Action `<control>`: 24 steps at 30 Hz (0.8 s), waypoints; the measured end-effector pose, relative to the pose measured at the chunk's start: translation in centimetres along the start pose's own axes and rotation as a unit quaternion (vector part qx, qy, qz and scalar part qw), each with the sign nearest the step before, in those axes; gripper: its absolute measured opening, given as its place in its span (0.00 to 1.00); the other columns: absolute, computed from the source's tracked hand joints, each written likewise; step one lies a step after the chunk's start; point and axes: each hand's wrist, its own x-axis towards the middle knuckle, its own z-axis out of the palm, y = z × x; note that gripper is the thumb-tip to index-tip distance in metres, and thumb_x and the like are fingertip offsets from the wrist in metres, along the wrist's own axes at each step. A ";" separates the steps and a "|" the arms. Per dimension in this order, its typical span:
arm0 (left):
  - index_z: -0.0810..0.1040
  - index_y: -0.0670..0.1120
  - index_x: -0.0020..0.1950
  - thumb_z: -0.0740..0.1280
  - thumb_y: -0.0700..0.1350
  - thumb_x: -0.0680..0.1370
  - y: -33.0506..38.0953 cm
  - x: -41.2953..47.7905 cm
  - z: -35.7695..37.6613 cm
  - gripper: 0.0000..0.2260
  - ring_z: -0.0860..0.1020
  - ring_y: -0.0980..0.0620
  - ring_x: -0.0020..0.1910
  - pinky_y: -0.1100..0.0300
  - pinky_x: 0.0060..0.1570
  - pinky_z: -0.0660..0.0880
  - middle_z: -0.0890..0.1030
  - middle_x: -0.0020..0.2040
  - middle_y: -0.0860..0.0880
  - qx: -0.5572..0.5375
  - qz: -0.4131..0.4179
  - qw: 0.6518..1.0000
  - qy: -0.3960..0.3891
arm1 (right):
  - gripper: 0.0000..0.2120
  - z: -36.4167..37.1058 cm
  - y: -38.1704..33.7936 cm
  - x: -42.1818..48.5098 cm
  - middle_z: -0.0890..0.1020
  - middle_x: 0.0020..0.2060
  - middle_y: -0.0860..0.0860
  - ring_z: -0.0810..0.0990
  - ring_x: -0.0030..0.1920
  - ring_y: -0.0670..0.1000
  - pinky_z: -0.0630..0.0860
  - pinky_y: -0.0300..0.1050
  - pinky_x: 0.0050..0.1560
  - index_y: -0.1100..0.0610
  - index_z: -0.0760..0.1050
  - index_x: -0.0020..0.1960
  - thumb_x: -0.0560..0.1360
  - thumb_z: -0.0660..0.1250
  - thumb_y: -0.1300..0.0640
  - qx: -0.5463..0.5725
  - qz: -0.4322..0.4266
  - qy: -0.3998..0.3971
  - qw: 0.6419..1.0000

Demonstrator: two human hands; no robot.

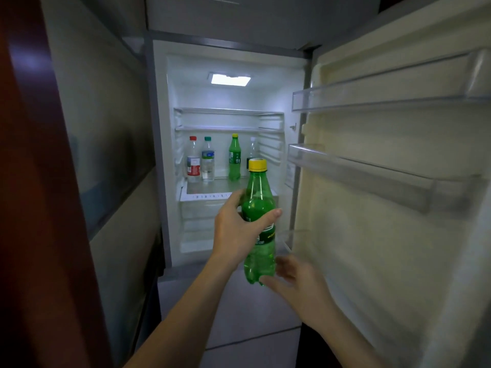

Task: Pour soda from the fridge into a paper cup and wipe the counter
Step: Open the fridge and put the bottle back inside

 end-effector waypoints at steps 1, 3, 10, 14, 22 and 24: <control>0.79 0.55 0.56 0.81 0.54 0.65 -0.2 0.8 -0.1 0.22 0.84 0.55 0.49 0.48 0.53 0.81 0.85 0.49 0.54 0.000 0.003 1.000 -0.001 | 0.16 0.3 0.1 0.9 0.85 0.47 0.41 0.81 0.49 0.38 0.77 0.35 0.51 0.47 0.80 0.54 0.68 0.78 0.46 0.006 0.002 -0.002 1.000; 0.79 0.56 0.55 0.81 0.55 0.64 -0.7 2.6 -0.2 0.22 0.83 0.56 0.49 0.47 0.54 0.81 0.85 0.49 0.56 0.004 0.004 1.000 -0.004 | 0.16 0.9 0.3 2.5 0.85 0.46 0.40 0.81 0.49 0.37 0.77 0.35 0.51 0.47 0.80 0.54 0.68 0.78 0.47 0.002 0.003 0.002 1.000; 0.79 0.56 0.53 0.82 0.53 0.65 -2.6 8.5 0.5 0.20 0.83 0.58 0.46 0.49 0.52 0.82 0.85 0.46 0.57 0.013 0.001 1.000 -0.005 | 0.13 1.6 0.9 8.6 0.84 0.42 0.42 0.81 0.45 0.38 0.79 0.41 0.50 0.45 0.78 0.48 0.68 0.75 0.42 -0.052 -0.003 0.021 0.998; 0.78 0.54 0.56 0.81 0.54 0.65 -4.2 11.8 1.2 0.22 0.83 0.59 0.46 0.54 0.51 0.81 0.84 0.48 0.56 0.033 0.004 0.999 -0.003 | 0.15 1.6 2.1 12.8 0.83 0.43 0.43 0.81 0.45 0.39 0.78 0.40 0.50 0.48 0.80 0.51 0.69 0.75 0.43 -0.091 -0.013 0.012 0.996; 0.78 0.52 0.59 0.80 0.56 0.65 -9.6 20.2 3.3 0.26 0.81 0.66 0.46 0.60 0.50 0.80 0.83 0.49 0.59 0.073 0.010 0.997 0.005 | 0.18 2.3 5.6 22.5 0.82 0.42 0.45 0.79 0.44 0.42 0.77 0.40 0.47 0.49 0.79 0.51 0.70 0.71 0.38 -0.149 -0.011 -0.039 0.988; 0.78 0.51 0.60 0.80 0.57 0.64 -11.0 22.5 3.8 0.28 0.81 0.65 0.46 0.59 0.51 0.80 0.83 0.49 0.58 0.073 0.008 0.997 0.008 | 0.20 2.5 6.5 25.0 0.82 0.43 0.45 0.79 0.43 0.41 0.75 0.35 0.43 0.49 0.79 0.51 0.68 0.71 0.36 -0.149 -0.009 -0.043 0.988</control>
